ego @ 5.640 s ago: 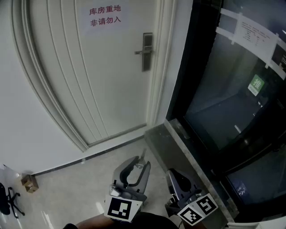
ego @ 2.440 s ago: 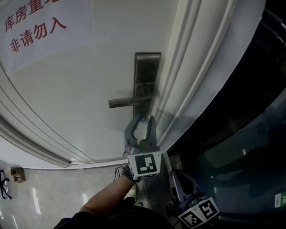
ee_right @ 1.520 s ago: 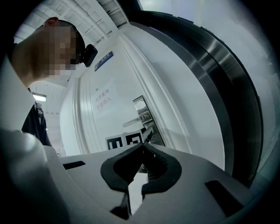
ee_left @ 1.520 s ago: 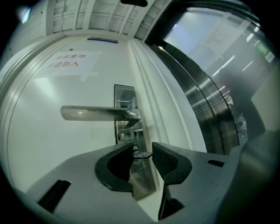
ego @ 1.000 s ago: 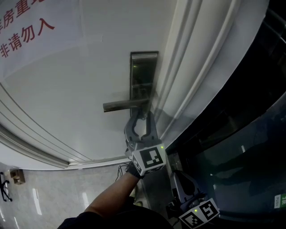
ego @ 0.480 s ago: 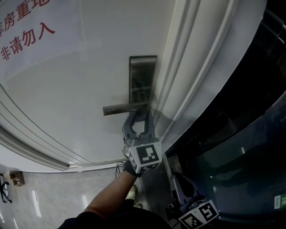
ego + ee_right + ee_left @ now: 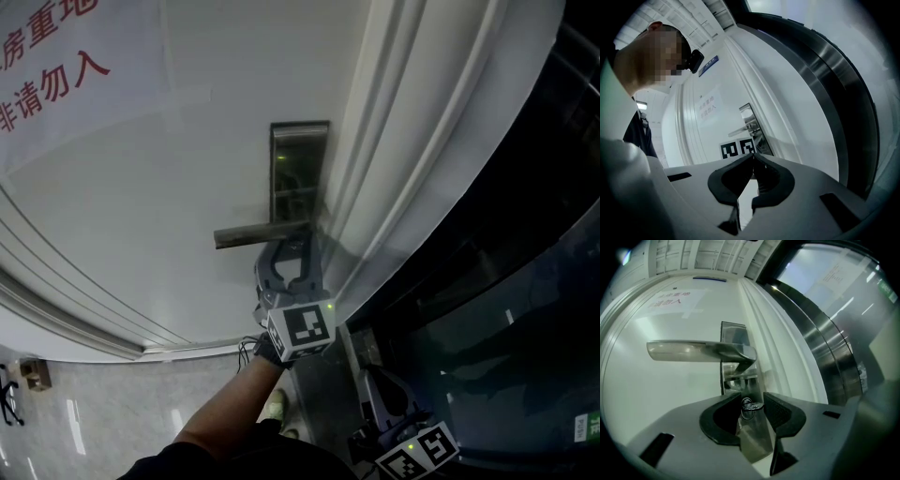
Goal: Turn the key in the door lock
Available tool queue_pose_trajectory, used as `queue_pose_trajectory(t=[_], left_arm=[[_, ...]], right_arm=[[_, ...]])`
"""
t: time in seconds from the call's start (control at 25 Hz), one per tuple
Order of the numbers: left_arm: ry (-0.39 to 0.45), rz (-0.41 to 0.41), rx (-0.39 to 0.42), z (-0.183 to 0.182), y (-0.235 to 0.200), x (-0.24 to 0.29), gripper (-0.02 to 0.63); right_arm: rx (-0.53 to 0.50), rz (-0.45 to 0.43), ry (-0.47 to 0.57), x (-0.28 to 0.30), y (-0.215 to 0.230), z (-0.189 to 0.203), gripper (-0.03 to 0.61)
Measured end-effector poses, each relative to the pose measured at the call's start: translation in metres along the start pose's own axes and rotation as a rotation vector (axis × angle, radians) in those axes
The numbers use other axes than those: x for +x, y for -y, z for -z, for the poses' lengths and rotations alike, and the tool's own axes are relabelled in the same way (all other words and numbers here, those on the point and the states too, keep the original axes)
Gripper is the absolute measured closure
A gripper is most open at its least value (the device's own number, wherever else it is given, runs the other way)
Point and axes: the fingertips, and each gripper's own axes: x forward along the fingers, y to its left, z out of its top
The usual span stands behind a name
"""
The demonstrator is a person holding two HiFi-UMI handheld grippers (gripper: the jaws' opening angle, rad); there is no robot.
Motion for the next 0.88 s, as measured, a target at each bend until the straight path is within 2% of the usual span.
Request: queue_pose_trajectory(t=[0.44,0.64,0.88], left_arm=[[0.006,0.076,-0.069,-0.01,-0.002,-0.04,0.478],[-0.023,0.168,-0.103,-0.023,0.006,-0.075,0.579],[-0.035,0.227,-0.143,-0.041,0.014,-0.118,0.595]], right_arm=[[-0.008,-0.048,-0.004,0.002,-0.019,0.006,0.565],[-0.028,-0.072,-0.009,-0.006,-0.033,0.009,0.566],[-0.072,-0.091,-0.008,-0.02,-0.052,0.009,0.566]])
